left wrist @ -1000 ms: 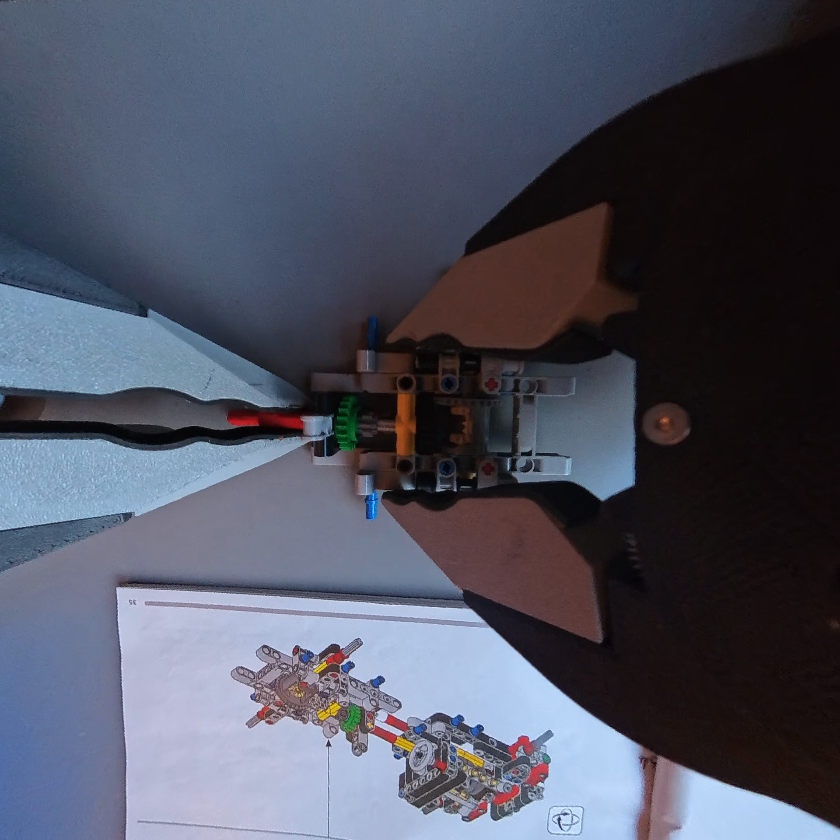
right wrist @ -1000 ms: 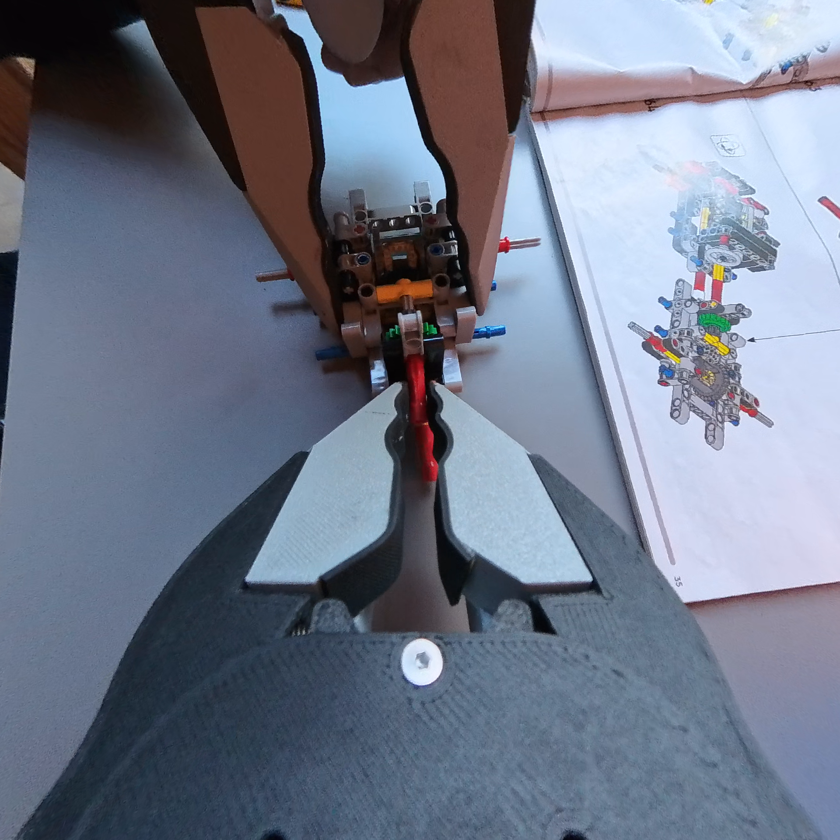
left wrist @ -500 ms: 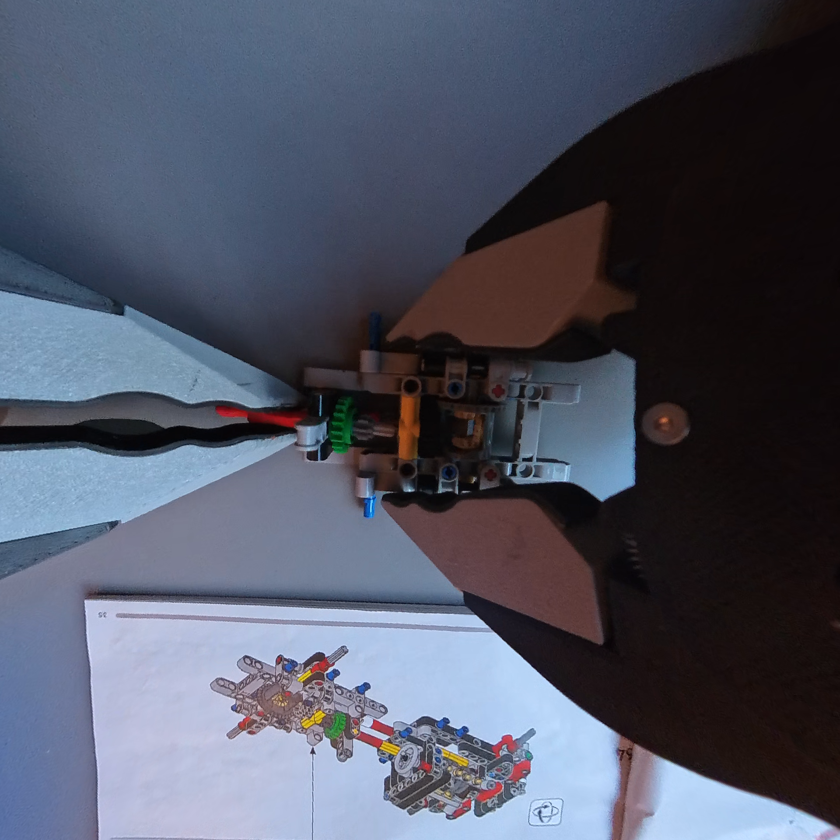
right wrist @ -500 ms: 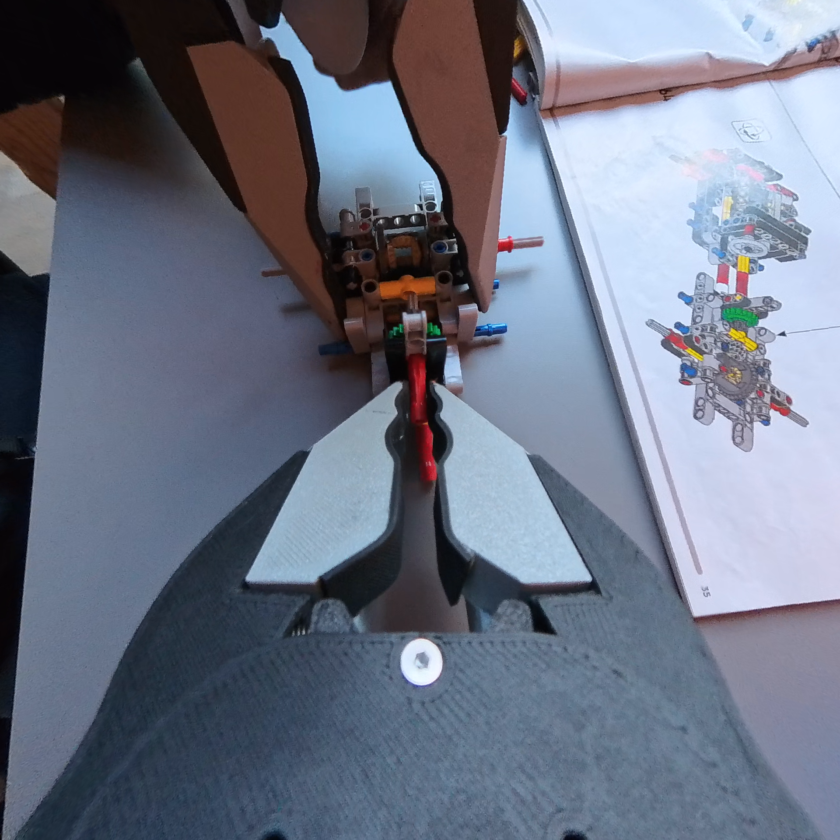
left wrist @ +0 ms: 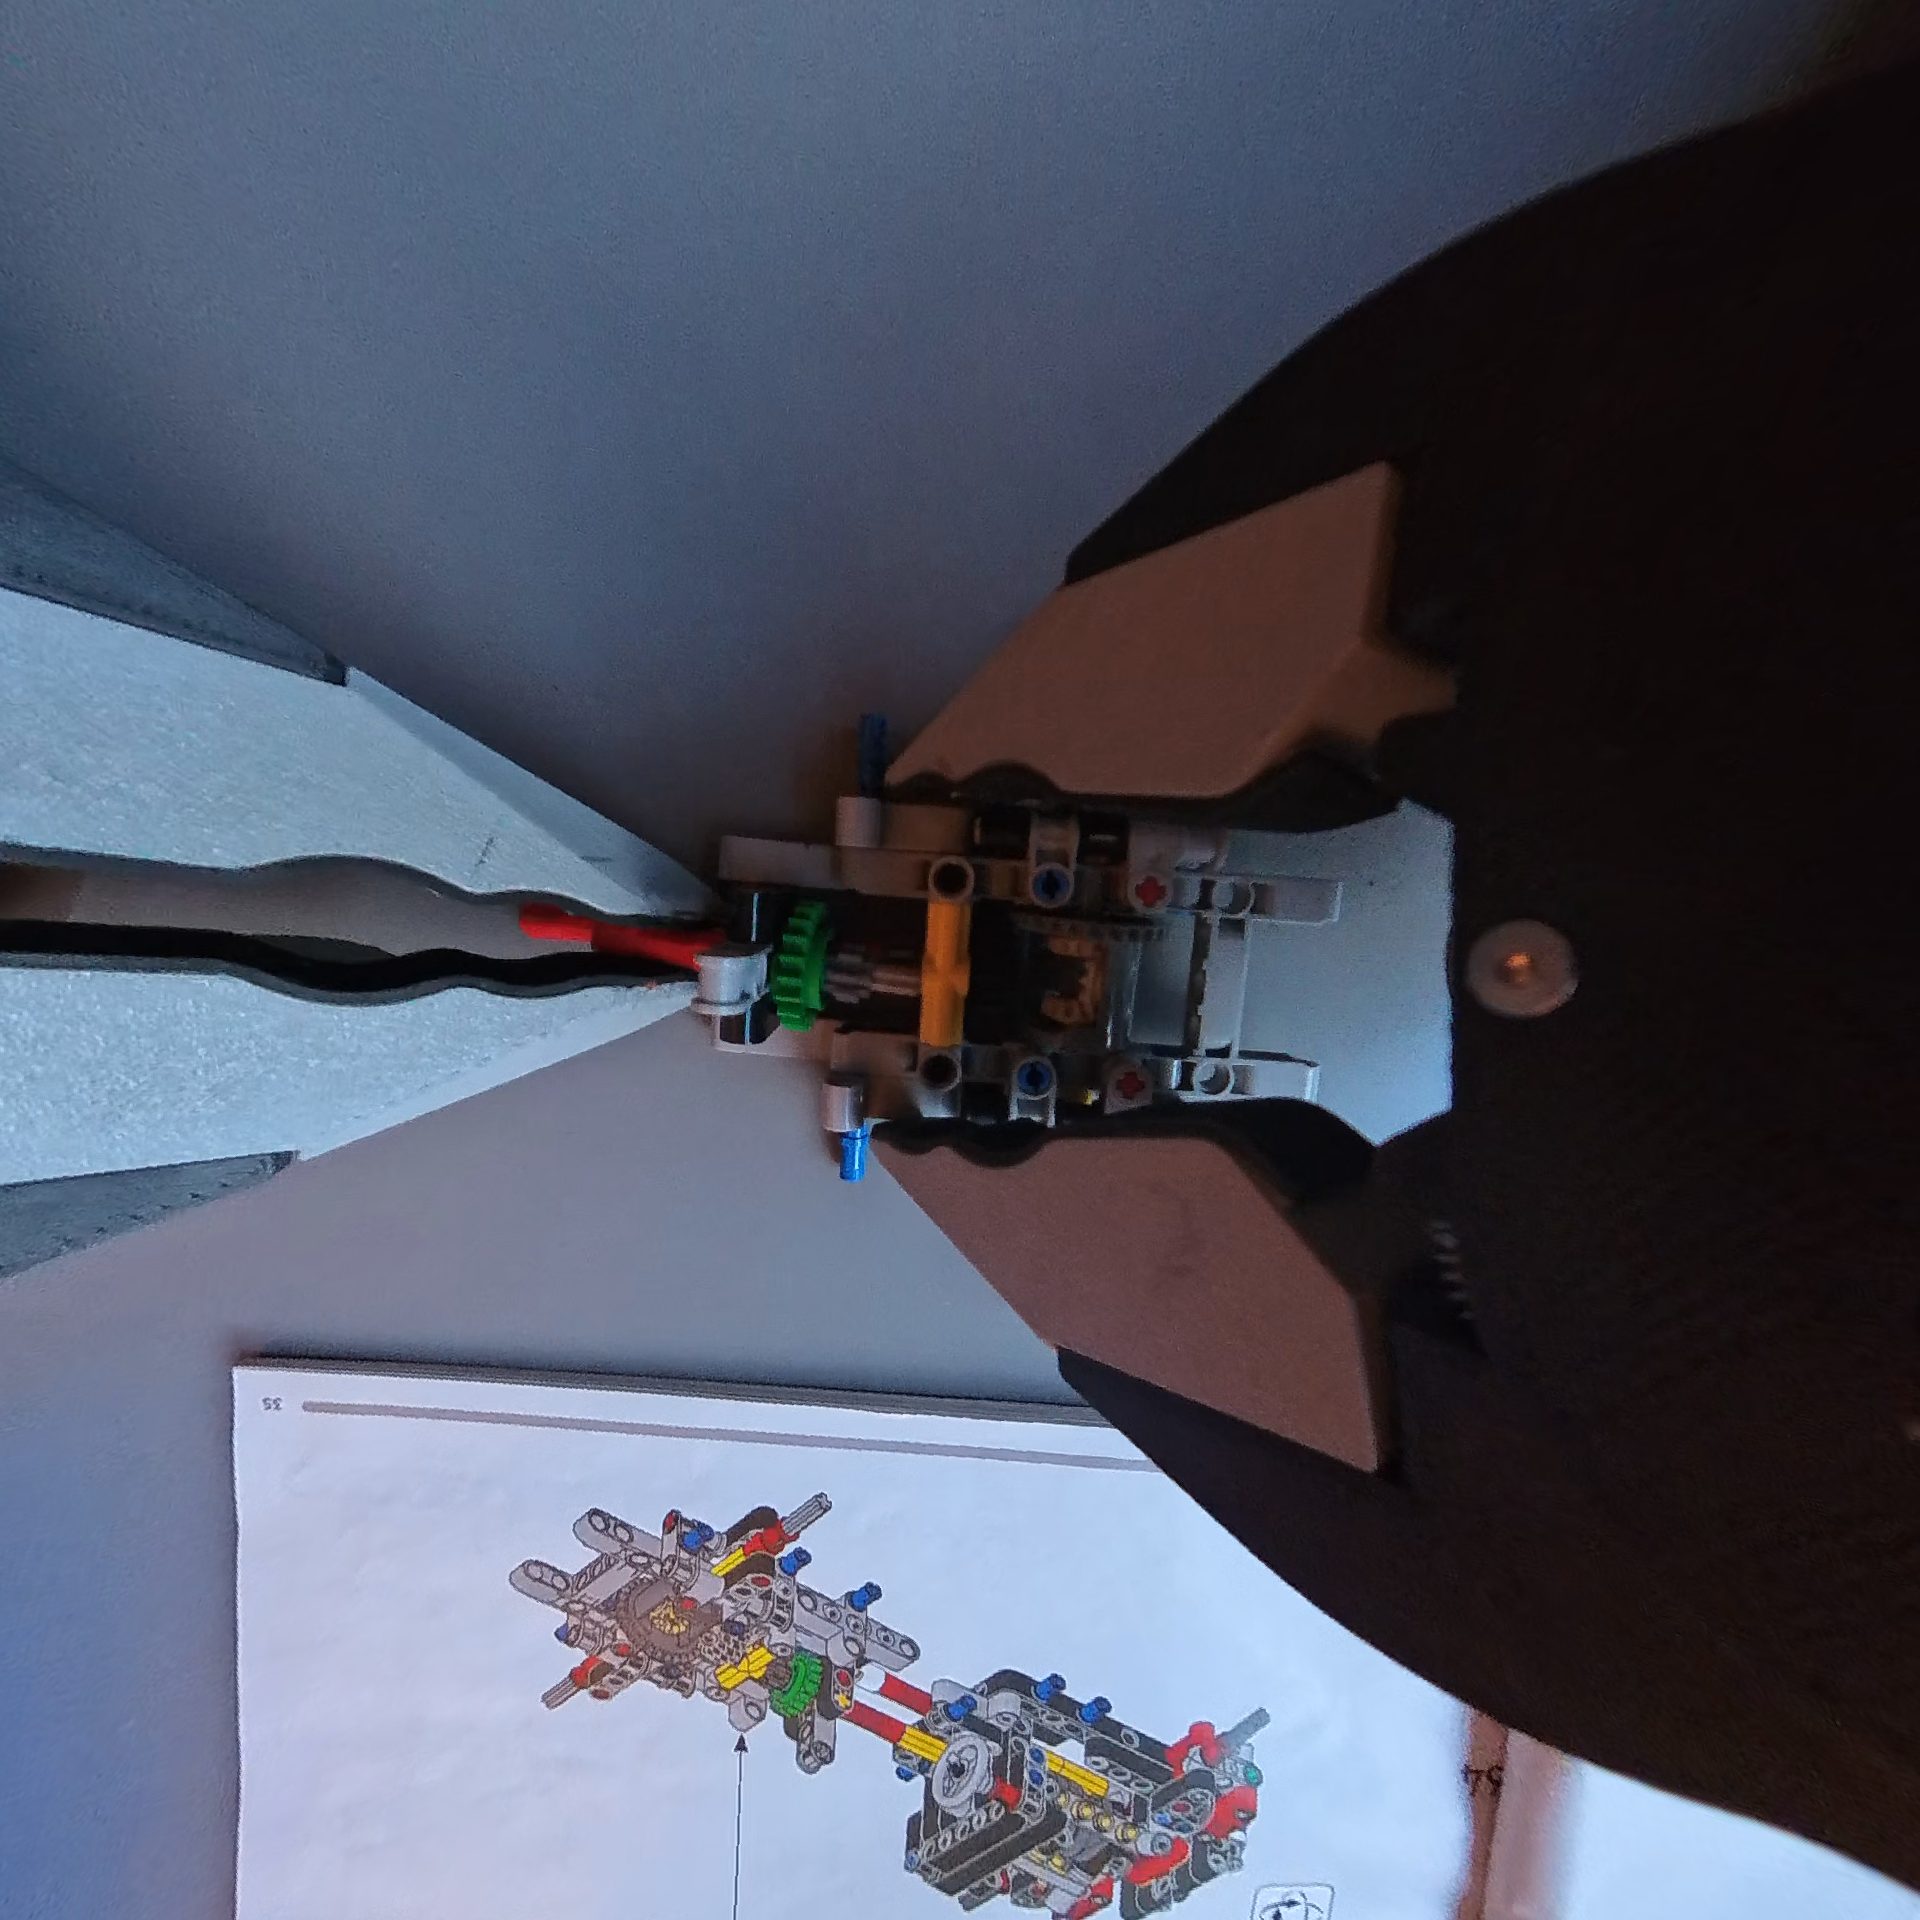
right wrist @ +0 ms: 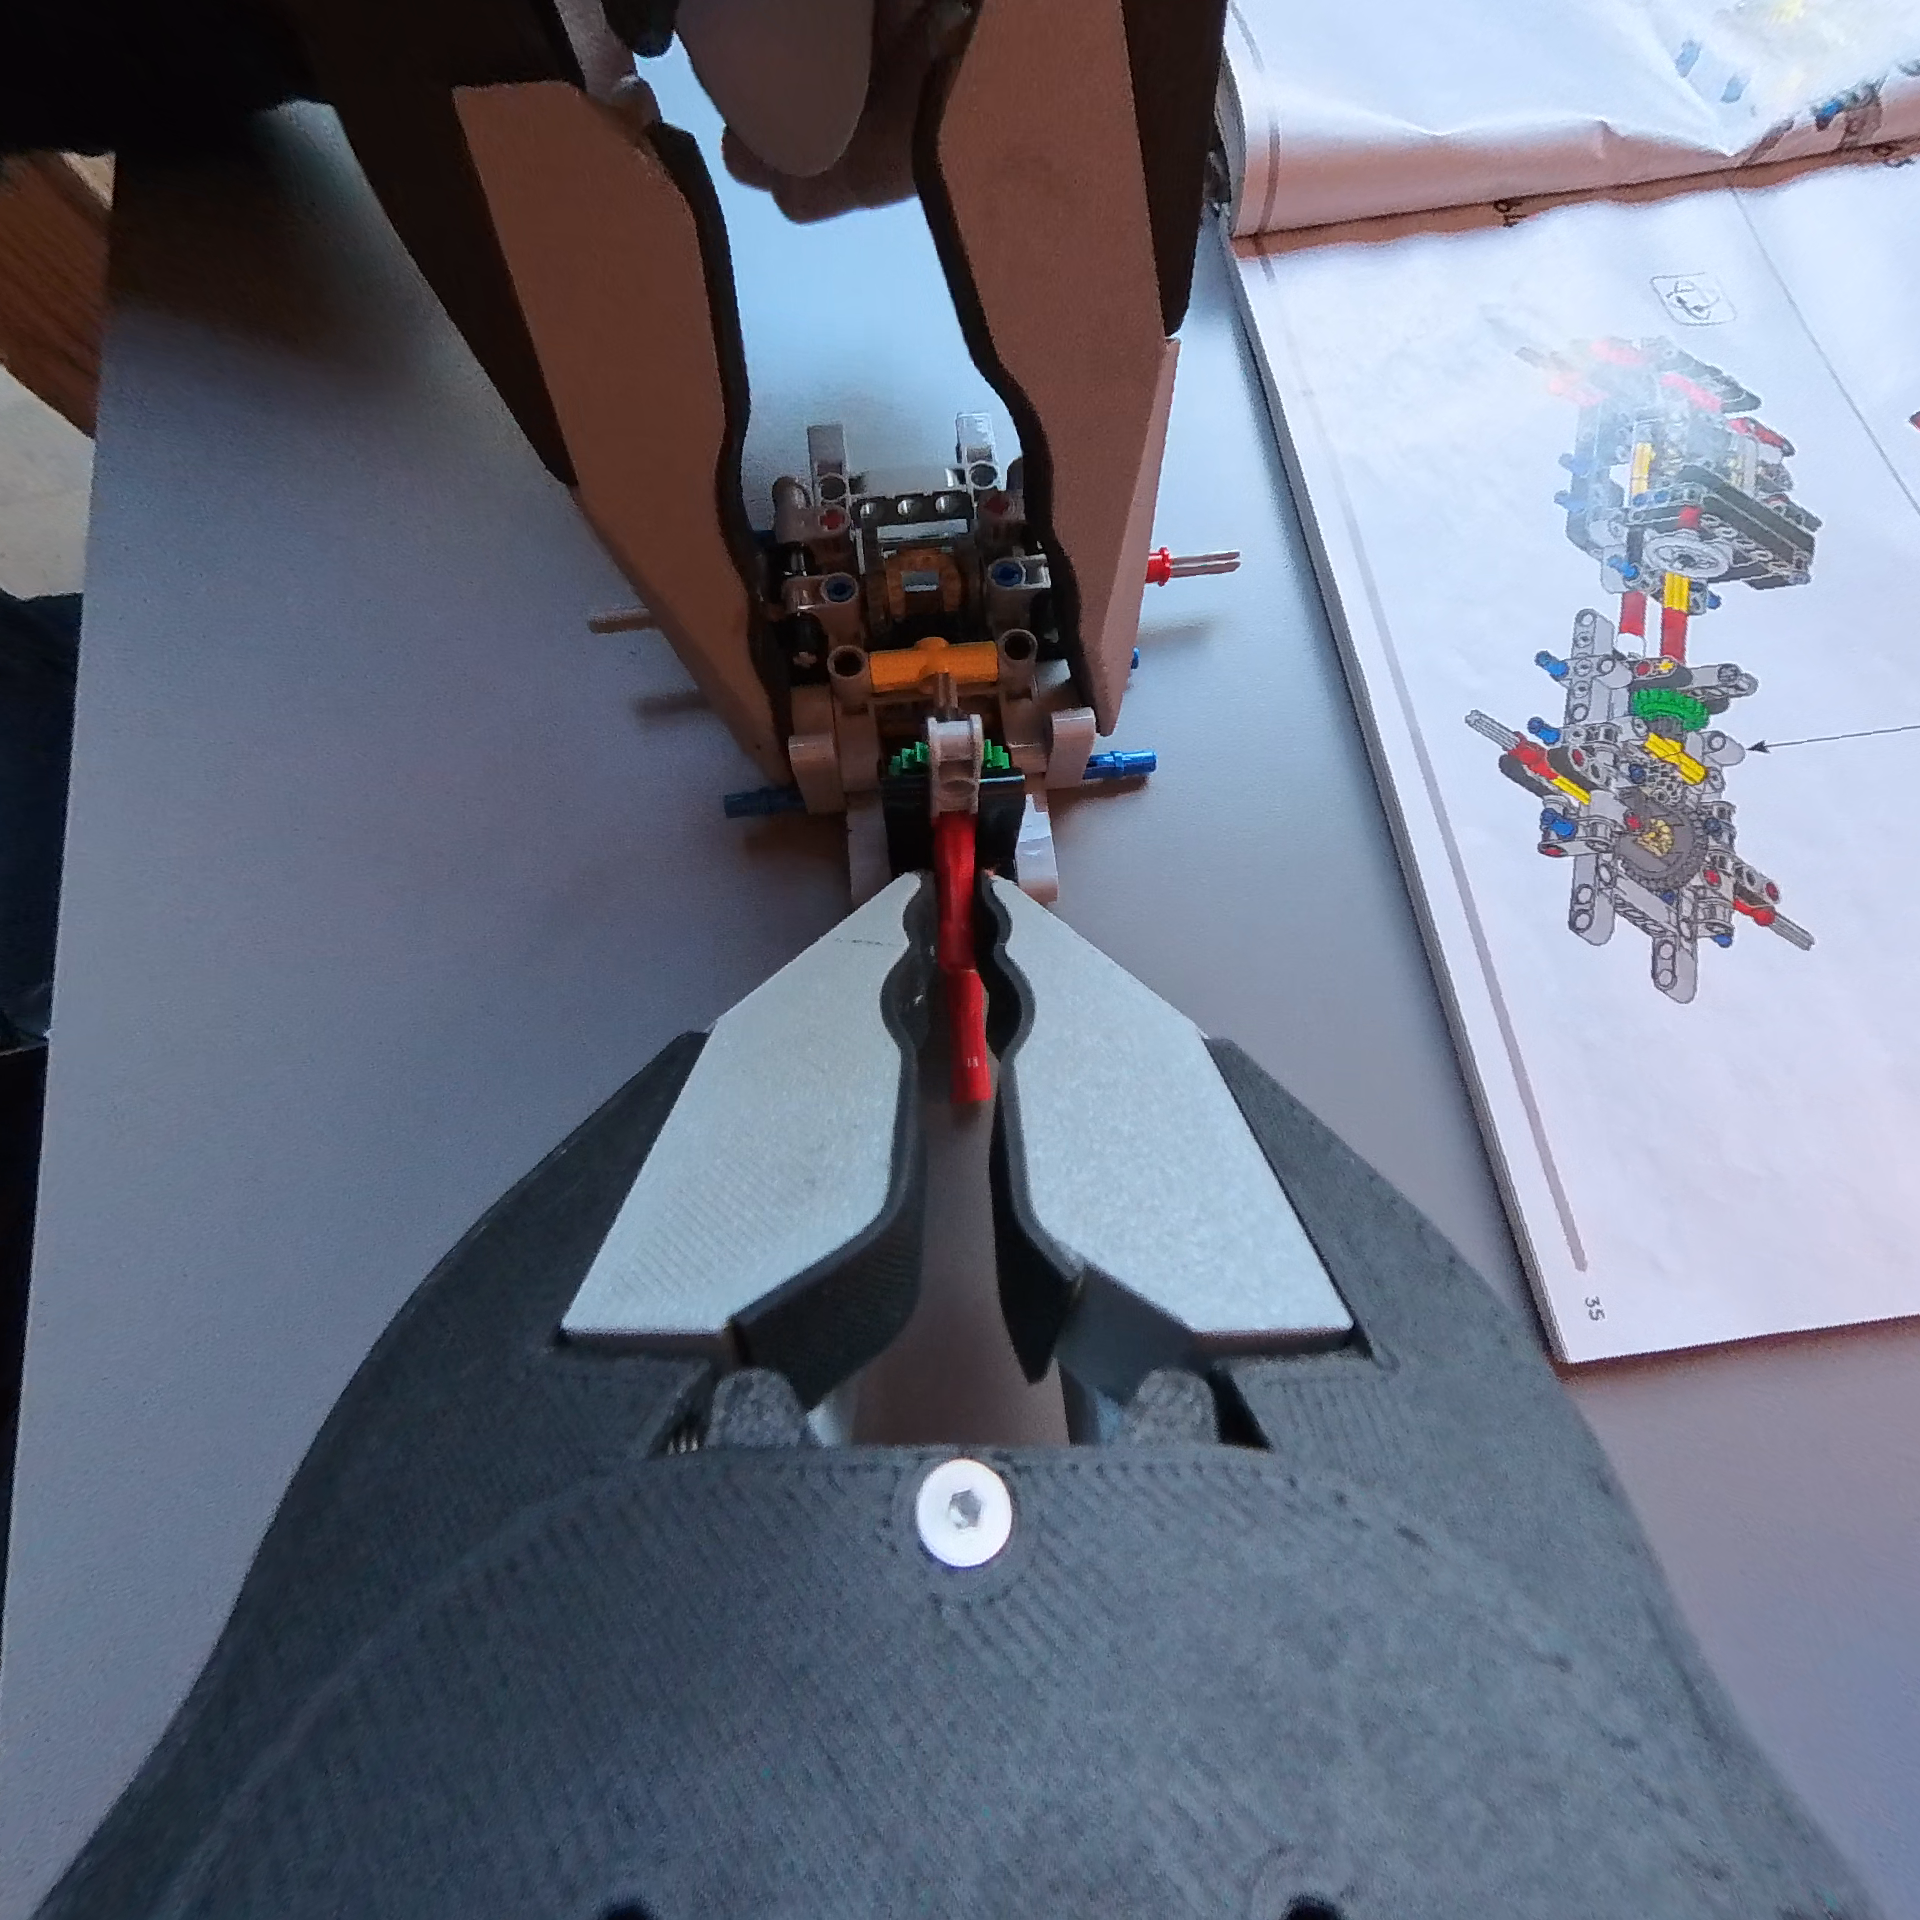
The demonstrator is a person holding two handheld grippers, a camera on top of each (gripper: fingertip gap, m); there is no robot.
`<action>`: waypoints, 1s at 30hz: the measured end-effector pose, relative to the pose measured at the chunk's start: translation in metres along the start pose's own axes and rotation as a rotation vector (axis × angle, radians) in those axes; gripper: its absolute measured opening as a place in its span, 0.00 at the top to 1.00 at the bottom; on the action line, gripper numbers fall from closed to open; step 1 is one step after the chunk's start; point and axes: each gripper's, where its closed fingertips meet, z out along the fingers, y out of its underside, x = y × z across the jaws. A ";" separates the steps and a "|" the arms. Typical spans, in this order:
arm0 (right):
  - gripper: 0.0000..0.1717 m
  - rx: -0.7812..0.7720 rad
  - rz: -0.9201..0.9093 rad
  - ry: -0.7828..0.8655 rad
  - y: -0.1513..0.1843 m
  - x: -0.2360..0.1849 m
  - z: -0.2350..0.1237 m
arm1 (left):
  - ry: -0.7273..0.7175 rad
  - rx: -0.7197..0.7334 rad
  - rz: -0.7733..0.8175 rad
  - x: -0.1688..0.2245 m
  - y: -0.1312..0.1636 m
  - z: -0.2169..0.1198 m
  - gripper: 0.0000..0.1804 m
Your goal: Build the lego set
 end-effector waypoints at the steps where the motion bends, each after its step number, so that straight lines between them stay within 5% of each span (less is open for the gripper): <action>1: 0.98 -0.003 -0.010 0.010 0.000 0.000 0.000 | -0.007 -0.003 0.000 0.000 0.000 0.000 0.69; 7: 0.98 0.005 -0.110 0.082 -0.001 0.003 0.000 | 0.019 0.058 -0.015 -0.001 -0.002 -0.001 0.69; 14: 0.98 0.044 0.017 -0.005 -0.003 0.000 0.001 | 0.058 0.139 0.035 0.000 -0.002 -0.004 0.69; 17: 0.98 0.025 0.024 0.047 -0.002 0.007 0.002 | 0.017 0.071 -0.013 -0.004 -0.002 0.000 0.69; 23: 0.98 0.000 -0.254 0.203 -0.006 0.006 0.003 | -0.010 -0.065 -0.020 -0.003 0.006 -0.002 0.68; 27: 0.98 0.056 -0.131 0.036 -0.006 -0.001 0.004 | 0.028 -0.076 0.060 0.002 0.006 -0.002 0.68; 30: 0.98 0.082 -0.018 -0.062 -0.008 -0.001 -0.001 | 0.113 0.030 -0.027 0.004 -0.001 -0.008 0.61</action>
